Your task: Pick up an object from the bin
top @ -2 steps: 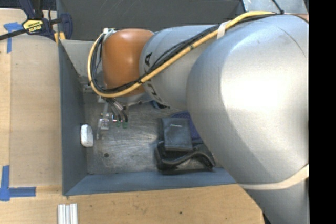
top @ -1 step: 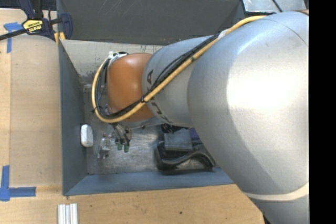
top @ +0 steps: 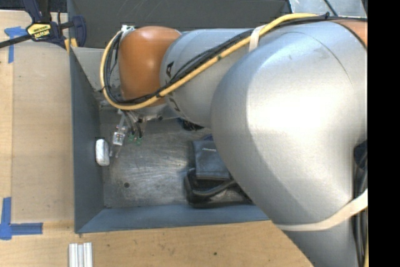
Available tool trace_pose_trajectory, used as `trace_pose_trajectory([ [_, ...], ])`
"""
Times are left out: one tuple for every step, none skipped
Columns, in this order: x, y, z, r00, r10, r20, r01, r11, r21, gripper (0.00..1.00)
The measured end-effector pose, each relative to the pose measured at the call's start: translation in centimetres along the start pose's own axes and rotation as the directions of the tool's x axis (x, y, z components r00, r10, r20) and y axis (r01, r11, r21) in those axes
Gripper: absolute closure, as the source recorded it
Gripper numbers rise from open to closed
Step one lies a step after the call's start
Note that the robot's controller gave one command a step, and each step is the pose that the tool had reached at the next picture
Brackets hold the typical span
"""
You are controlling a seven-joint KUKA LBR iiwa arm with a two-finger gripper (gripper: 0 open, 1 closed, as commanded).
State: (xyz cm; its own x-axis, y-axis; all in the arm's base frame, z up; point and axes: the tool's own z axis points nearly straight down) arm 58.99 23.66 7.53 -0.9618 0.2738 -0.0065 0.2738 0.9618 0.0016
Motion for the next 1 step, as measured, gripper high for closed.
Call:
trace_pose_trajectory([
  [-0.15,0.12,-0.41,1.000,0.000,0.008,0.000,1.000,-0.006,1.00],
])
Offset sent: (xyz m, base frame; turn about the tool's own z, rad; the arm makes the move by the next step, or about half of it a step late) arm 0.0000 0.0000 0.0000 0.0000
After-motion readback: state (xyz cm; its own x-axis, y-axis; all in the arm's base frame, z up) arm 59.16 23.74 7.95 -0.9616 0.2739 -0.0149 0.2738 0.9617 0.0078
